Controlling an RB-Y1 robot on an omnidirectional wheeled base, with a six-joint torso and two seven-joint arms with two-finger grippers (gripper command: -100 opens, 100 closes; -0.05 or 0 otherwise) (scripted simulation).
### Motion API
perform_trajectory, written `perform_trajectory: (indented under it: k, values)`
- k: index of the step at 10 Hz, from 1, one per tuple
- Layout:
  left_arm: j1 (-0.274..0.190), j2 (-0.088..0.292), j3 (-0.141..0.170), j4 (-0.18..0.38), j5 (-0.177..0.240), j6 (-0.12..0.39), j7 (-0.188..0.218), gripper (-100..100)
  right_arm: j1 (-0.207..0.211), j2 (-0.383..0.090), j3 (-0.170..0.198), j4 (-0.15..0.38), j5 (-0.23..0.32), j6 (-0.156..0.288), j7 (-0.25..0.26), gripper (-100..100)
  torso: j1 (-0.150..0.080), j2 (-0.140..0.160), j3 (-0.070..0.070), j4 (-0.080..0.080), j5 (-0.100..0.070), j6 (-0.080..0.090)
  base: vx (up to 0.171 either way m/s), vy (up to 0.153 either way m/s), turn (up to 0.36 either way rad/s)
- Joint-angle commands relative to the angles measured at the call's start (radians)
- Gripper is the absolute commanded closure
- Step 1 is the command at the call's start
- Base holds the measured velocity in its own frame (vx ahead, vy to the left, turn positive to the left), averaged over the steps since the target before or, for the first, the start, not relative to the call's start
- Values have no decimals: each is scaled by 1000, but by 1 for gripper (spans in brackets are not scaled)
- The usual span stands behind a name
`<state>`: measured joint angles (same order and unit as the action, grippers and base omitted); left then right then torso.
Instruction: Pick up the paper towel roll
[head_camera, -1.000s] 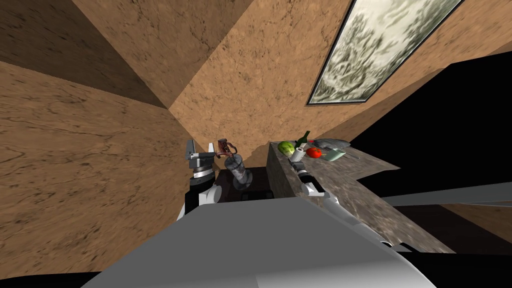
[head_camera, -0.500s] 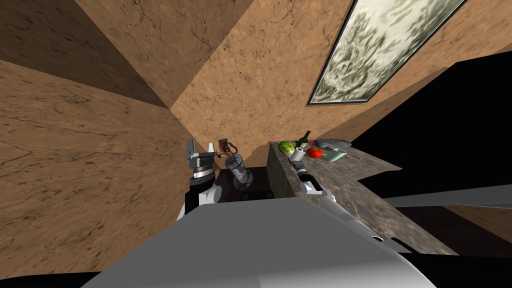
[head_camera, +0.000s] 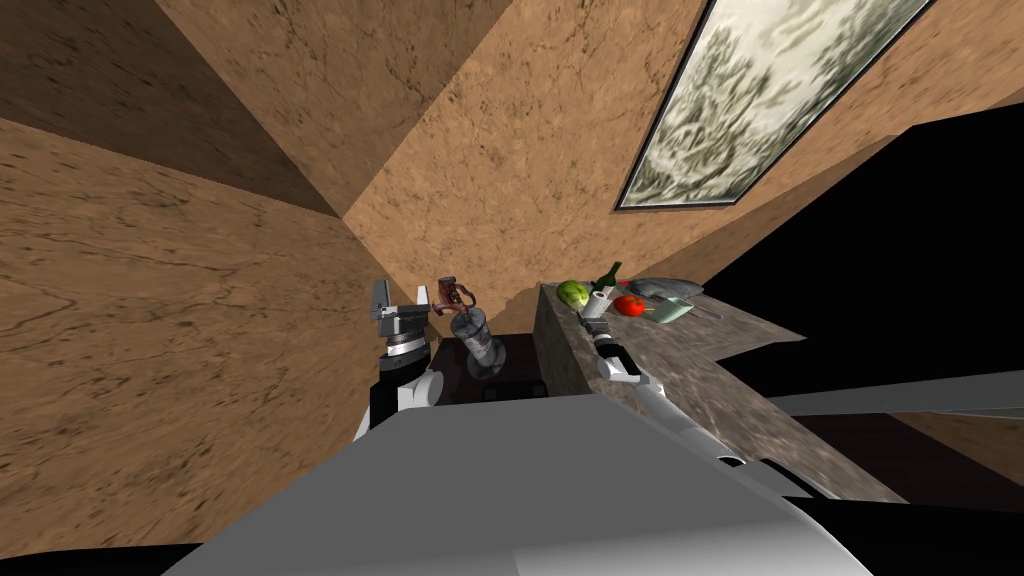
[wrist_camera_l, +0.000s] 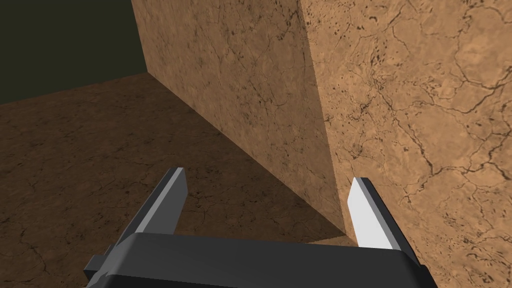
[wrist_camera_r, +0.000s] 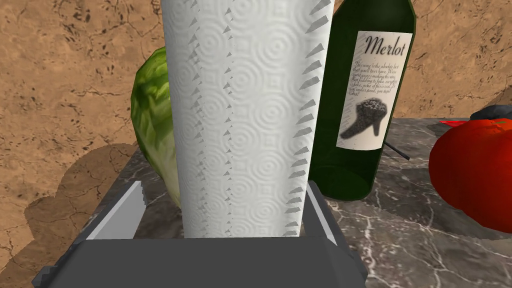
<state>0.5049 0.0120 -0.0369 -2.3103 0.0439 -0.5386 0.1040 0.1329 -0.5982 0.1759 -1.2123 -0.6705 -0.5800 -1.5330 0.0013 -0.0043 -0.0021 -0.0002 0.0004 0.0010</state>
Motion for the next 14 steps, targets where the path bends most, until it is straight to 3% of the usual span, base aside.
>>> perform_trajectory:
  k: [1, 4, 5, 7, 14]
  values:
    - [0, 0, 0, 0, 0, 0, 0, 0, 0, 0, 0, 0, 0, 0, 0, -100, 0, 0, 0, 0, 0, 0, 3, -3, -11]
    - [0, 0, 0, 0, 0, 0, 0, 0, 0, 0, 0, 0, 0, 0, 0, -100, 1, 1, 0, 0, 0, 0, -3, 3, 10]
    - [0, 0, 0, 0, 0, 0, 0, 0, -50, 50, -43, 40, -10, -5, 50, -100, 0, 0, 0, 0, 0, 0, -26, 25, 86]
    - [0, 0, 0, 0, 0, 0, 0, 0, -52, 57, -43, 40, -10, -5, 71, -100, 4, 1, 1, 1, 1, -2, -21, 20, 68]
    - [0, 0, 0, 0, 0, 0, 0, 0, -52, 57, -43, 40, -10, -5, 71, -100, 1, 0, 0, 0, 0, -1, 2, -2, -8]
